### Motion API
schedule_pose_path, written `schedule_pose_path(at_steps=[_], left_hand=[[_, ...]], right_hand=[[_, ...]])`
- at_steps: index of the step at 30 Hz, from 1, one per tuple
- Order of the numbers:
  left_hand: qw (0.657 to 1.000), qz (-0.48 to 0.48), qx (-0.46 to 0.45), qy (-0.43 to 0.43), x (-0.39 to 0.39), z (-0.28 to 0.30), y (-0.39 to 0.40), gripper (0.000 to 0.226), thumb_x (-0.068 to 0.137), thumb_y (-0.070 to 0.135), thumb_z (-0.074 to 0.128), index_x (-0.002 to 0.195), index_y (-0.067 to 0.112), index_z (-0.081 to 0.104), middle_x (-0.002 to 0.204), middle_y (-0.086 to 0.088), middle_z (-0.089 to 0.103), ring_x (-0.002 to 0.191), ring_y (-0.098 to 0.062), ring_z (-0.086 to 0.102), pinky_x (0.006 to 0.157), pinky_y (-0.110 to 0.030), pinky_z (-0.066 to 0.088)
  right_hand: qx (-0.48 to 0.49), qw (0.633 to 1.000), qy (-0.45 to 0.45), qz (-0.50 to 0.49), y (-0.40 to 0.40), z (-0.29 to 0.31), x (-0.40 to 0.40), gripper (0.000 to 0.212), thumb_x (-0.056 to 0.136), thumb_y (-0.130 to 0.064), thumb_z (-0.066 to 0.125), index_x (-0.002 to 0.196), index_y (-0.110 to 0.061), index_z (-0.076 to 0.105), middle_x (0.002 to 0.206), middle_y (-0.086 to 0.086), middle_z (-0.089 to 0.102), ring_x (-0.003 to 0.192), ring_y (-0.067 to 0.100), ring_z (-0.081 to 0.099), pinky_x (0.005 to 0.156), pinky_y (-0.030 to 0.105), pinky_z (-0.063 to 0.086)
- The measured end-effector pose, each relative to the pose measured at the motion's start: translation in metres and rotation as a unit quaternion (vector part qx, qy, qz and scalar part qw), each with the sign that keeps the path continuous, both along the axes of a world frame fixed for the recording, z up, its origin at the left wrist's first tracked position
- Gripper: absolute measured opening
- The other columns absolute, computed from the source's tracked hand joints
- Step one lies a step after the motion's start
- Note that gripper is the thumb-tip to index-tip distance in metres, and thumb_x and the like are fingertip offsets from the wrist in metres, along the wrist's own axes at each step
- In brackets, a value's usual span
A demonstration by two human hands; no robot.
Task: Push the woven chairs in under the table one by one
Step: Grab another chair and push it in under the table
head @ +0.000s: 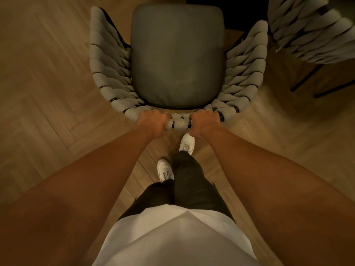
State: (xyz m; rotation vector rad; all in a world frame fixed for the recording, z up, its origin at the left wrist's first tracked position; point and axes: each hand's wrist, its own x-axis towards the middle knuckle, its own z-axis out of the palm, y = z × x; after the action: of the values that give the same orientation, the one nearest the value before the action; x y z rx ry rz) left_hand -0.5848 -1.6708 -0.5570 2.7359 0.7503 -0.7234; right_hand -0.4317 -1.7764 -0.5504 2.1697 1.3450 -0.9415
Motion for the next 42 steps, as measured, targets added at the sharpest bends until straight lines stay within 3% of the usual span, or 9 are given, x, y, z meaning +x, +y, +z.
schedule_pose_path(at_steps=[9, 18, 20, 22, 26, 35, 39, 42], left_hand=[[1.000, -0.004, 0.025, 0.009, 0.059, -0.006, 0.091, 0.030, 0.087, 0.039, 0.061, 0.116, 0.038, 0.062, 0.105, 0.004, 0.069, 0.094, -0.022, 0.066, 0.078, -0.040, 0.055], [0.999, -0.040, 0.016, -0.006, 0.109, -0.010, 0.180, 0.026, 0.087, 0.038, 0.062, 0.112, 0.029, 0.062, 0.101, 0.004, 0.068, 0.088, -0.021, 0.065, 0.067, -0.032, 0.044], [0.999, -0.035, -0.017, -0.004, 0.119, -0.009, 0.203, 0.022, 0.086, 0.031, 0.065, 0.108, 0.027, 0.059, 0.097, 0.001, 0.067, 0.085, -0.023, 0.063, 0.068, -0.034, 0.045], [0.999, -0.032, -0.039, -0.004, 0.122, -0.012, 0.224, 0.028, 0.088, 0.031, 0.064, 0.115, 0.031, 0.060, 0.103, 0.000, 0.068, 0.091, -0.023, 0.065, 0.075, -0.037, 0.051], [0.997, -0.081, 0.006, -0.001, 0.115, -0.012, 0.259, 0.028, 0.084, 0.039, 0.062, 0.111, 0.035, 0.063, 0.099, 0.003, 0.068, 0.087, -0.023, 0.066, 0.074, -0.040, 0.056], [0.997, -0.074, -0.010, 0.008, 0.109, -0.008, 0.259, 0.031, 0.088, 0.037, 0.063, 0.118, 0.031, 0.063, 0.107, -0.002, 0.069, 0.096, -0.026, 0.065, 0.080, -0.040, 0.053], [0.995, -0.096, -0.023, 0.019, 0.109, -0.008, 0.251, 0.024, 0.086, 0.028, 0.063, 0.110, 0.026, 0.062, 0.096, -0.004, 0.068, 0.086, -0.028, 0.065, 0.068, -0.035, 0.047], [0.996, -0.077, -0.028, 0.020, 0.121, -0.006, 0.248, 0.036, 0.086, 0.034, 0.064, 0.121, 0.028, 0.062, 0.110, -0.004, 0.068, 0.099, -0.029, 0.065, 0.082, -0.043, 0.054]], right_hand=[[0.003, 1.000, -0.002, -0.010, 0.088, 0.005, 0.053, 0.041, 0.091, -0.041, 0.065, 0.127, -0.022, 0.060, 0.123, 0.005, 0.062, 0.118, 0.028, 0.057, 0.101, 0.046, 0.042], [-0.001, 0.999, -0.010, -0.039, 0.173, 0.000, 0.096, 0.044, 0.093, -0.044, 0.065, 0.131, -0.022, 0.060, 0.127, 0.005, 0.062, 0.120, 0.028, 0.057, 0.099, 0.045, 0.042], [-0.002, 0.999, -0.012, -0.050, 0.193, 0.000, 0.103, 0.045, 0.093, -0.046, 0.064, 0.129, -0.021, 0.060, 0.126, 0.004, 0.062, 0.120, 0.027, 0.056, 0.098, 0.043, 0.042], [-0.004, 0.998, -0.019, -0.057, 0.211, -0.002, 0.104, 0.040, 0.094, -0.042, 0.064, 0.127, -0.021, 0.061, 0.124, 0.004, 0.062, 0.119, 0.026, 0.056, 0.096, 0.043, 0.043], [-0.006, 0.997, -0.022, -0.071, 0.237, -0.002, 0.091, 0.034, 0.093, -0.037, 0.062, 0.124, -0.023, 0.061, 0.120, 0.003, 0.062, 0.116, 0.027, 0.056, 0.096, 0.044, 0.041], [-0.012, 0.995, -0.004, -0.095, 0.236, 0.002, 0.084, 0.044, 0.091, -0.046, 0.064, 0.129, -0.024, 0.059, 0.122, 0.004, 0.061, 0.118, 0.027, 0.055, 0.102, 0.045, 0.039], [-0.025, 0.996, -0.003, -0.088, 0.226, 0.000, 0.085, 0.048, 0.090, -0.046, 0.064, 0.132, -0.023, 0.058, 0.124, 0.007, 0.060, 0.119, 0.029, 0.054, 0.100, 0.046, 0.040], [-0.029, 0.996, -0.005, -0.083, 0.227, 0.002, 0.095, 0.048, 0.090, -0.043, 0.064, 0.133, -0.024, 0.058, 0.123, 0.007, 0.060, 0.118, 0.029, 0.055, 0.100, 0.046, 0.041]])
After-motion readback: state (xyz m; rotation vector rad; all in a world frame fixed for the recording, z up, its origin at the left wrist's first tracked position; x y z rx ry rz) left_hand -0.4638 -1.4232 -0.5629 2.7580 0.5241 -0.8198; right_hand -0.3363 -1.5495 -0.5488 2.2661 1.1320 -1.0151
